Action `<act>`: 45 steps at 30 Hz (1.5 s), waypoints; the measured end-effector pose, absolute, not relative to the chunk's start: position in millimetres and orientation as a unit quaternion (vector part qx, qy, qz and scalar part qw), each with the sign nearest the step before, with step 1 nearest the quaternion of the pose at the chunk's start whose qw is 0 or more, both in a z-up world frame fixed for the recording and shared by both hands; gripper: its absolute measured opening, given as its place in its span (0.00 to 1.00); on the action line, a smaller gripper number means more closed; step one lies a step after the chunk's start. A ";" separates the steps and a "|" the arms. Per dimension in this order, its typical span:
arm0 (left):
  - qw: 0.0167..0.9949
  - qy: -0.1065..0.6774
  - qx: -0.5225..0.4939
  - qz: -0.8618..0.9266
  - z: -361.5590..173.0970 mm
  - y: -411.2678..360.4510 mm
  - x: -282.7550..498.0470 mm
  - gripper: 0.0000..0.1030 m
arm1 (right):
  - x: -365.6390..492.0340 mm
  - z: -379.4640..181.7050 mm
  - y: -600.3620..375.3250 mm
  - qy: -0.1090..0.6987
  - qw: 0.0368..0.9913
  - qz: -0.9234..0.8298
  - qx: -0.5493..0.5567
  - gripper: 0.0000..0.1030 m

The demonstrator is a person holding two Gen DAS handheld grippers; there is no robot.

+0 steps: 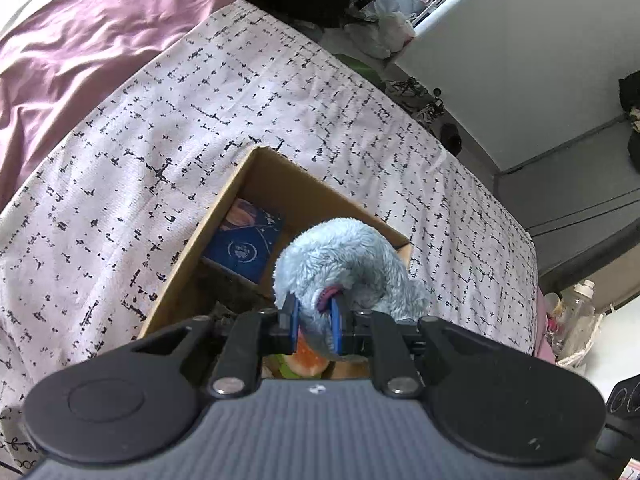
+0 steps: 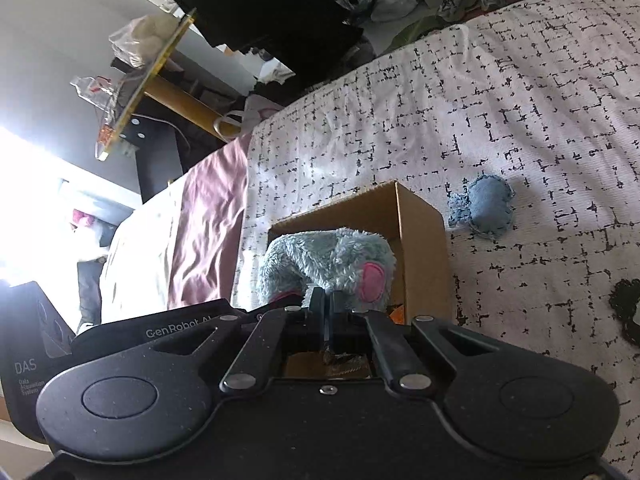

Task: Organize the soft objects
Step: 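Lift the fluffy plush with both grippers and carry it over the cardboard box, then open both grippers to drop the fluffy plush into the cardboard box, then move left tool to the blue denim plush while right tool approaches the black lace item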

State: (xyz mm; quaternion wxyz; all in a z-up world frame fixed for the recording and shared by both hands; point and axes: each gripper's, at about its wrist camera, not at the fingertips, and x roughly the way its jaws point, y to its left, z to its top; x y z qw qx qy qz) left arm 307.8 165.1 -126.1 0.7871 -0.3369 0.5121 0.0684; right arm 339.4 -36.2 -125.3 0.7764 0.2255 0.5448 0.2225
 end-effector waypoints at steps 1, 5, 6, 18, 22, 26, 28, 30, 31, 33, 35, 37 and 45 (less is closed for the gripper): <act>0.785 0.514 -0.339 0.069 -129.4 166.3 310.2 0.14 | 341.3 -126.7 -34.7 0.547 0.776 0.221 0.225 0.02; 0.778 0.522 -0.343 0.069 -139.8 168.3 318.7 0.14 | 349.7 -134.6 -32.6 0.556 0.772 0.214 0.223 0.02; 0.777 0.523 -0.344 0.070 -142.1 168.6 320.6 0.14 | 351.5 -136.4 -32.1 0.558 0.771 0.212 0.222 0.02; 0.765 0.549 -0.325 0.089 -162.6 164.9 335.2 0.21 | 363.0 -147.5 -33.0 0.576 0.759 0.205 0.226 0.18; 0.763 0.550 -0.327 0.095 -157.9 164.3 333.3 0.42 | 361.1 -144.8 -44.0 0.573 0.758 0.204 0.235 0.19; 0.777 0.542 -0.304 0.105 -146.2 159.8 330.2 0.49 | 356.9 -141.7 -55.4 0.570 0.759 0.202 0.241 0.19; 0.777 0.541 -0.302 0.107 -142.1 156.9 328.2 0.51 | 354.4 -140.7 -60.9 0.569 0.759 0.201 0.245 0.19; 0.778 0.542 -0.298 0.112 -138.8 154.4 326.8 0.58 | 350.8 -139.8 -67.0 0.567 0.761 0.199 0.245 0.24; 0.778 0.542 -0.295 0.115 -136.8 152.8 325.7 0.61 | 349.6 -139.2 -69.3 0.567 0.761 0.197 0.245 0.25; 0.780 0.541 -0.289 0.121 -131.9 149.3 322.8 0.65 | 346.2 -138.0 -76.2 0.566 0.762 0.195 0.246 0.30; 0.783 0.539 -0.284 0.122 -125.9 144.9 319.5 0.72 | 341.7 -136.5 -84.2 0.564 0.764 0.194 0.247 0.33; 0.789 0.535 -0.275 0.126 -119.8 139.1 316.0 0.76 | 337.2 -134.9 -92.2 0.560 0.768 0.190 0.246 0.42; 0.802 0.532 -0.244 0.121 -105.7 108.1 308.7 0.83 | 323.5 -134.5 -128.8 0.551 0.777 0.173 0.252 0.59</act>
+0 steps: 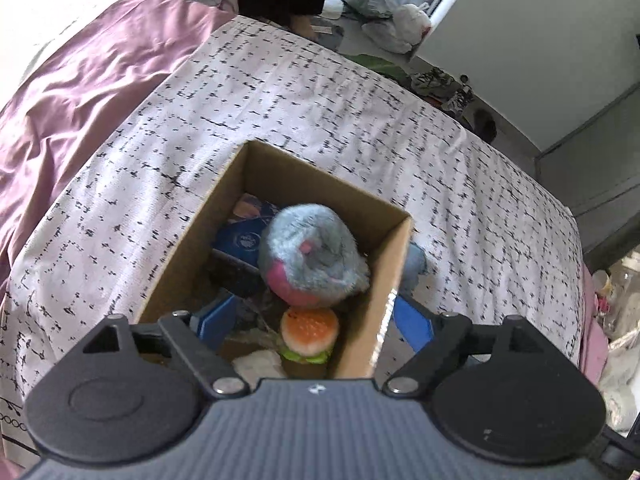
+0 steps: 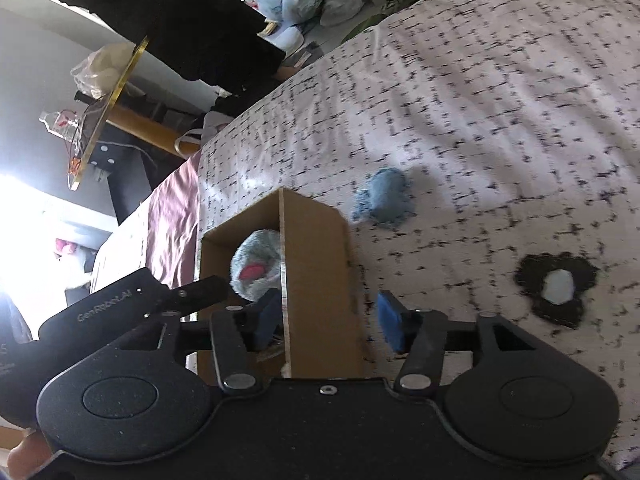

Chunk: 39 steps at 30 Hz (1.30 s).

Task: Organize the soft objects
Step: 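Move left tool to the blue denim plush while right tool approaches the black lace item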

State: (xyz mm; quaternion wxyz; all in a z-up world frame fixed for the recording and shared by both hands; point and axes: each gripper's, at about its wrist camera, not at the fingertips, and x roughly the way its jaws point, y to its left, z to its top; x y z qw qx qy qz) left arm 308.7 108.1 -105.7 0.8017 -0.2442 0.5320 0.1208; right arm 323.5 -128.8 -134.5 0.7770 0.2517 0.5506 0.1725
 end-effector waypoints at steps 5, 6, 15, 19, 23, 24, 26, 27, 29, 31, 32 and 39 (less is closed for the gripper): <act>0.804 0.539 -0.224 0.110 -100.1 84.4 307.0 0.89 | 316.6 -132.2 -154.1 0.541 0.783 0.163 0.259 0.74; 0.806 0.540 -0.215 0.114 -98.8 79.7 306.5 0.90 | 315.3 -131.4 -159.5 0.537 0.786 0.161 0.261 0.78; 0.817 0.541 -0.171 0.107 -92.9 38.3 302.8 0.91 | 307.7 -134.3 -201.2 0.529 0.795 0.147 0.259 0.91; 0.820 0.541 -0.155 0.102 -91.5 21.9 302.7 0.92 | 304.3 -139.0 -216.4 0.531 0.797 0.138 0.252 0.92; 0.820 0.544 -0.147 0.100 -93.0 8.2 303.0 0.92 | 300.9 -145.7 -232.4 0.535 0.795 0.129 0.255 0.93; 0.819 0.546 -0.147 0.100 -94.2 5.1 302.8 0.92 | 299.5 -147.4 -236.6 0.536 0.794 0.126 0.258 0.93; 0.817 0.548 -0.147 0.101 -95.4 0.5 301.4 0.92 | 297.6 -149.5 -244.5 0.537 0.793 0.122 0.262 0.93; 0.817 0.549 -0.147 0.100 -95.8 -1.6 300.7 0.92 | 296.3 -150.7 -249.0 0.536 0.793 0.121 0.264 0.93; 0.818 0.548 -0.147 0.097 -96.5 -7.8 299.7 0.92 | 294.6 -153.3 -255.9 0.536 0.792 0.118 0.267 0.93; 0.821 0.545 -0.147 0.090 -97.9 -14.4 299.1 0.92 | 293.2 -157.5 -262.4 0.538 0.791 0.115 0.268 0.93; 0.821 0.545 -0.148 0.085 -99.0 -18.2 299.0 0.92 | 292.8 -159.4 -264.8 0.539 0.791 0.114 0.267 0.93; 0.822 0.545 -0.147 0.075 -110.8 -38.1 303.5 0.92 | 290.5 -179.3 -277.3 0.549 0.780 0.114 0.277 0.81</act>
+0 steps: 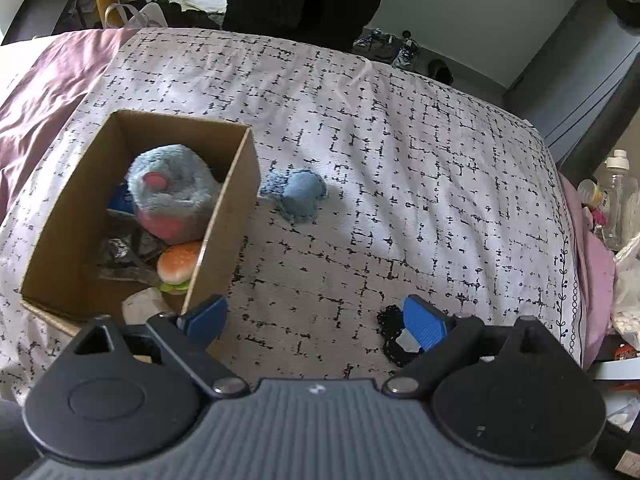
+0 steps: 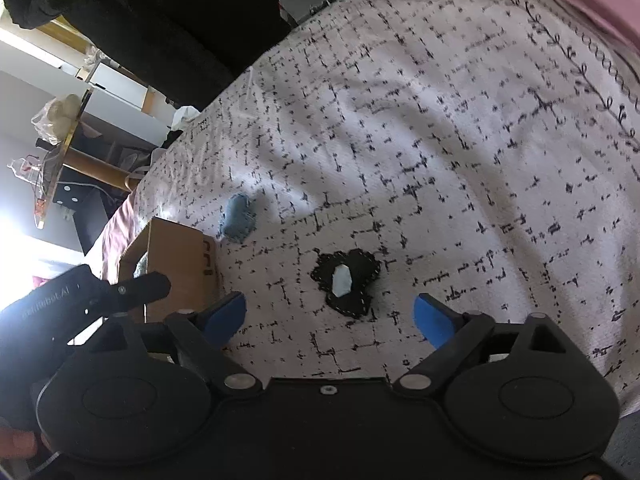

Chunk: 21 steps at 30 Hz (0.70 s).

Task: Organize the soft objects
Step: 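Move left tool to the blue denim plush while right tool approaches the black lace item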

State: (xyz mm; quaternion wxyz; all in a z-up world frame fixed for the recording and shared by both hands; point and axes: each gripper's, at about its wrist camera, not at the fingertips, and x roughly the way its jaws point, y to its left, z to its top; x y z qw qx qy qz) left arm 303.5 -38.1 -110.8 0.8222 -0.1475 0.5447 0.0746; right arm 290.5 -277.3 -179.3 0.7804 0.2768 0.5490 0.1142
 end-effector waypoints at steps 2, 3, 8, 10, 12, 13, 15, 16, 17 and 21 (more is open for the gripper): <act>0.825 0.542 -0.144 0.073 -113.9 -41.9 306.6 0.91 | 290.5 -185.0 -279.5 0.552 0.776 0.113 0.283 0.77; 0.827 0.539 -0.139 0.071 -115.4 -44.0 308.5 0.91 | 291.1 -189.1 -280.0 0.554 0.774 0.112 0.286 0.75; 0.830 0.543 -0.116 0.061 -125.0 -51.6 323.2 0.89 | 296.3 -207.2 -276.7 0.568 0.756 0.113 0.305 0.64; 0.829 0.546 -0.109 0.060 -129.8 -53.4 330.8 0.89 | 299.3 -213.9 -274.6 0.574 0.750 0.111 0.311 0.63; 0.828 0.549 -0.097 0.059 -134.4 -55.7 338.8 0.88 | 302.8 -220.3 -272.0 0.579 0.745 0.108 0.314 0.62; 0.828 0.550 -0.092 0.058 -136.5 -56.8 343.0 0.88 | 305.0 -222.9 -270.7 0.581 0.742 0.108 0.316 0.62; 0.826 0.554 -0.082 0.056 -141.6 -58.1 352.1 0.87 | 310.4 -228.6 -268.0 0.586 0.738 0.106 0.318 0.60; 0.825 0.556 -0.078 0.056 -144.1 -58.6 356.8 0.86 | 312.8 -230.9 -266.9 0.587 0.737 0.105 0.318 0.59; 0.824 0.559 -0.074 0.056 -147.0 -58.8 361.7 0.85 | 315.7 -233.5 -265.9 0.590 0.735 0.102 0.319 0.59; 0.819 0.568 -0.056 0.050 -156.6 -62.6 379.6 0.84 | 325.8 -241.9 -263.4 0.598 0.729 0.097 0.318 0.59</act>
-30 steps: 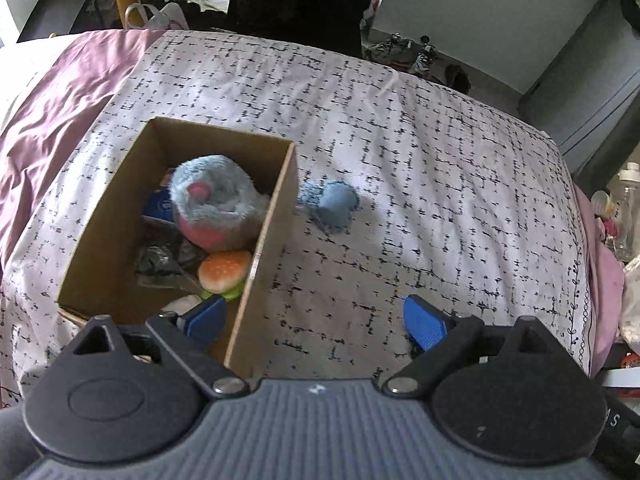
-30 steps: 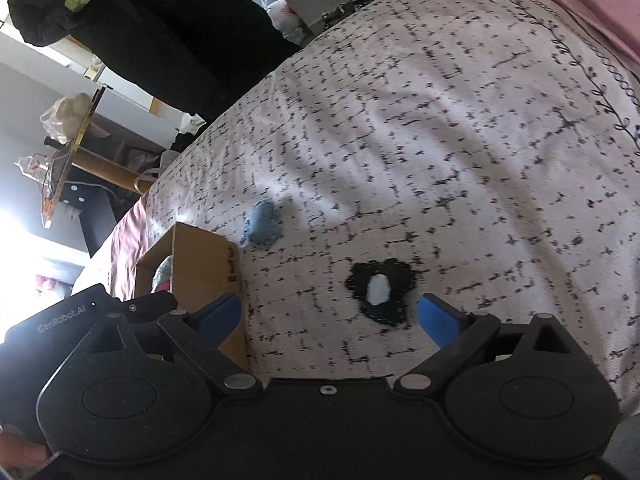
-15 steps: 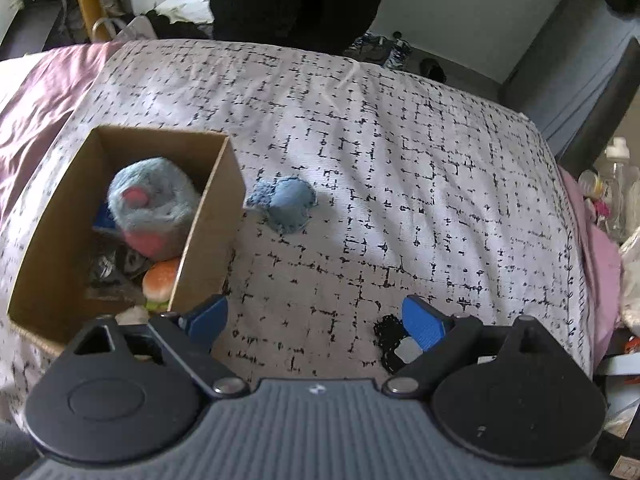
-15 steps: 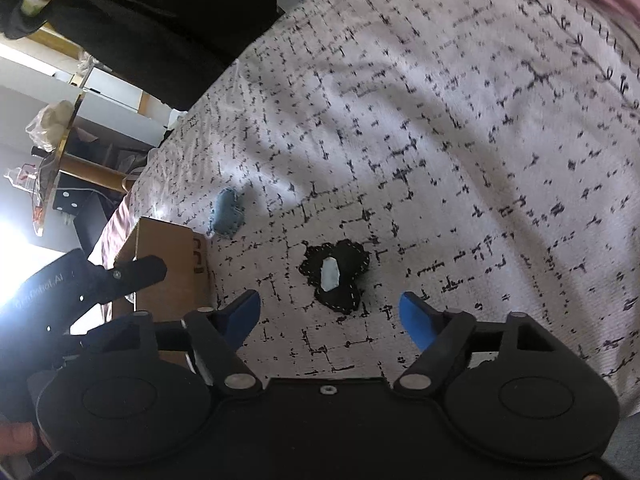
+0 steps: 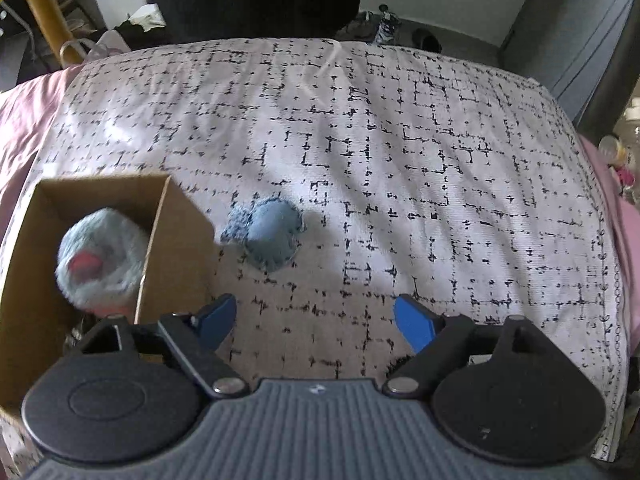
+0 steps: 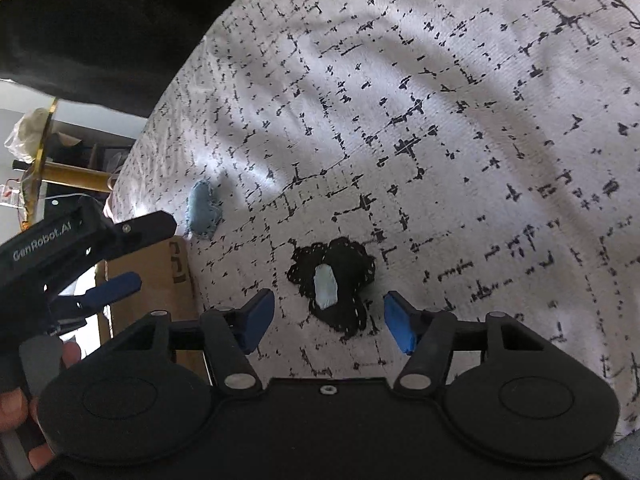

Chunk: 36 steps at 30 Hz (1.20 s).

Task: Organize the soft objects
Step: 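Move left tool to the blue denim plush while right tool approaches the black lace item, then close left gripper on the denim plush while right gripper grasps the black lace item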

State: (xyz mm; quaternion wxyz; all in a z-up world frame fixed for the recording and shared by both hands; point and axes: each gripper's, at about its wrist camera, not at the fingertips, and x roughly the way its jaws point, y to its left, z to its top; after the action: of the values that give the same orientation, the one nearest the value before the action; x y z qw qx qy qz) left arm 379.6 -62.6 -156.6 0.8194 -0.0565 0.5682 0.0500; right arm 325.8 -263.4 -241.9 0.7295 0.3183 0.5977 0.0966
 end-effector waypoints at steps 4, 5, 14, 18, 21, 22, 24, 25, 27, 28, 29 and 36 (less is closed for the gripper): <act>0.816 0.575 -0.035 0.049 -167.3 -66.0 397.1 0.83 | 333.0 -247.1 -258.8 0.603 0.729 0.097 0.311 0.55; 0.815 0.576 -0.031 0.050 -169.7 -66.4 401.0 0.82 | 334.9 -248.6 -258.3 0.605 0.728 0.095 0.309 0.52; 0.806 0.589 0.029 0.058 -196.0 -74.6 432.3 0.81 | 342.4 -256.3 -252.8 0.619 0.726 0.093 0.285 0.31; 0.799 0.596 0.042 0.065 -207.5 -73.8 440.9 0.81 | 342.0 -257.1 -254.9 0.620 0.724 0.093 0.288 0.26; 0.796 0.599 0.049 0.067 -214.0 -73.3 446.4 0.81 | 341.5 -256.3 -257.2 0.620 0.723 0.092 0.291 0.25; 0.795 0.600 0.053 0.070 -216.3 -72.9 448.7 0.81 | 341.4 -256.2 -257.8 0.620 0.723 0.091 0.291 0.25; 0.792 0.604 0.055 0.071 -220.6 -71.9 452.4 0.79 | 340.1 -255.9 -260.1 0.620 0.723 0.090 0.292 0.25; 0.789 0.609 0.055 0.070 -223.5 -71.4 454.8 0.78 | 340.3 -256.0 -260.5 0.620 0.723 0.088 0.292 0.25; 0.783 0.616 0.056 0.070 -229.0 -70.3 458.5 0.73 | 339.5 -254.9 -262.4 0.620 0.723 0.085 0.292 0.25; 0.781 0.618 0.059 0.072 -231.6 -69.5 460.0 0.70 | 338.8 -254.0 -263.4 0.620 0.723 0.084 0.292 0.25; 0.778 0.621 0.062 0.074 -233.6 -68.4 461.2 0.66 | 338.1 -253.1 -264.3 0.620 0.724 0.083 0.291 0.25; 0.766 0.638 0.016 0.083 -237.3 -51.5 466.3 0.35 | 333.8 -253.0 -267.5 0.618 0.727 0.079 0.289 0.25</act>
State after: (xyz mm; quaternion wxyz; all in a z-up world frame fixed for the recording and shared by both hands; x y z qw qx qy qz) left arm 466.3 -51.5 -237.3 0.7658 0.0160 0.6376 0.0827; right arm 333.8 -267.5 -253.0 0.7265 0.2893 0.6183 0.0785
